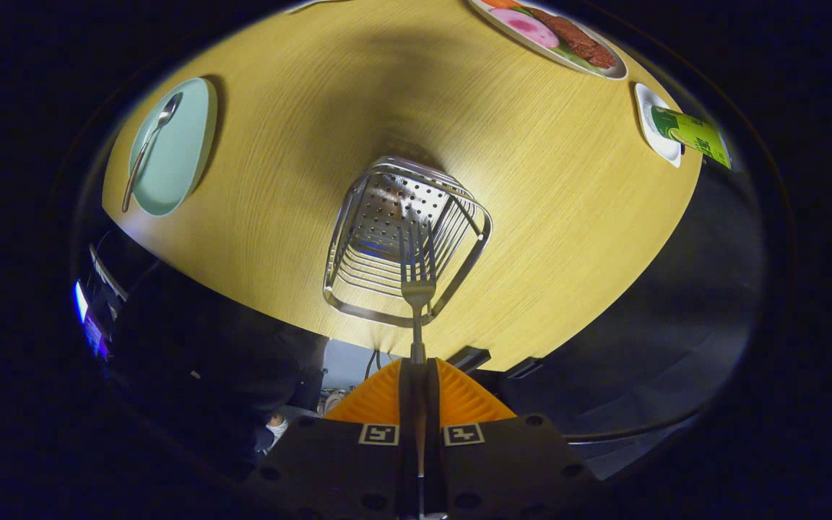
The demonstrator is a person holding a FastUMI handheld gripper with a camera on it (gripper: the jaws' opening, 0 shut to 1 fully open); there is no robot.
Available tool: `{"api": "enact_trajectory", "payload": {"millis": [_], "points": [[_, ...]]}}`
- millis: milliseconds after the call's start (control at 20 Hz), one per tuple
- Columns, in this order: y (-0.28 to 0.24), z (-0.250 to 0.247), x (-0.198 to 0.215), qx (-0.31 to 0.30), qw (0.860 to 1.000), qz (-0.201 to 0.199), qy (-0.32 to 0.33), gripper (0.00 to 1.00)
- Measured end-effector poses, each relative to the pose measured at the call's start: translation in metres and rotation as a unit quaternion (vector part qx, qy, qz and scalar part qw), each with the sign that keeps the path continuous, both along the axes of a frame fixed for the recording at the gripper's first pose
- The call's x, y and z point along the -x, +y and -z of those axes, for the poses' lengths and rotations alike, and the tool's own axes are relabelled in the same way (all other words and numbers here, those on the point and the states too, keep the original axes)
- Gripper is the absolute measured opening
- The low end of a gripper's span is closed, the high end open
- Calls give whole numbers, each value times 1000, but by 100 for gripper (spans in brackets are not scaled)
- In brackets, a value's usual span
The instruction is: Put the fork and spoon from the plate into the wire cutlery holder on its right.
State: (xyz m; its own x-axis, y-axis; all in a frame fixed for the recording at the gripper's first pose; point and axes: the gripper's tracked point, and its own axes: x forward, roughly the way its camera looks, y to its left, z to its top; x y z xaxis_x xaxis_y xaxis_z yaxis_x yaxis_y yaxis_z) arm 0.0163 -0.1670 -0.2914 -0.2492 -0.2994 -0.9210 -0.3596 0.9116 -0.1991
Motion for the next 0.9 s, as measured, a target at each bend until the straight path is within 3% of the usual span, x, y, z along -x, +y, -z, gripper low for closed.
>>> {"api": "enact_trajectory", "payload": {"millis": [250, 450, 600, 650, 750, 900], "points": [[4, 13, -10, -2, 1000, 4, 6, 8], [2, 13, -13, -11, 1000, -5, -9, 15], [5, 4, -12, -36, 998, 3, -44, 86], [2, 3, -12, -43, 997, 3, -62, 91], [3, -6, -10, -64, 992, 11, -106, 92], [11, -31, -13, -92, 973, 58, -205, 94]]}}
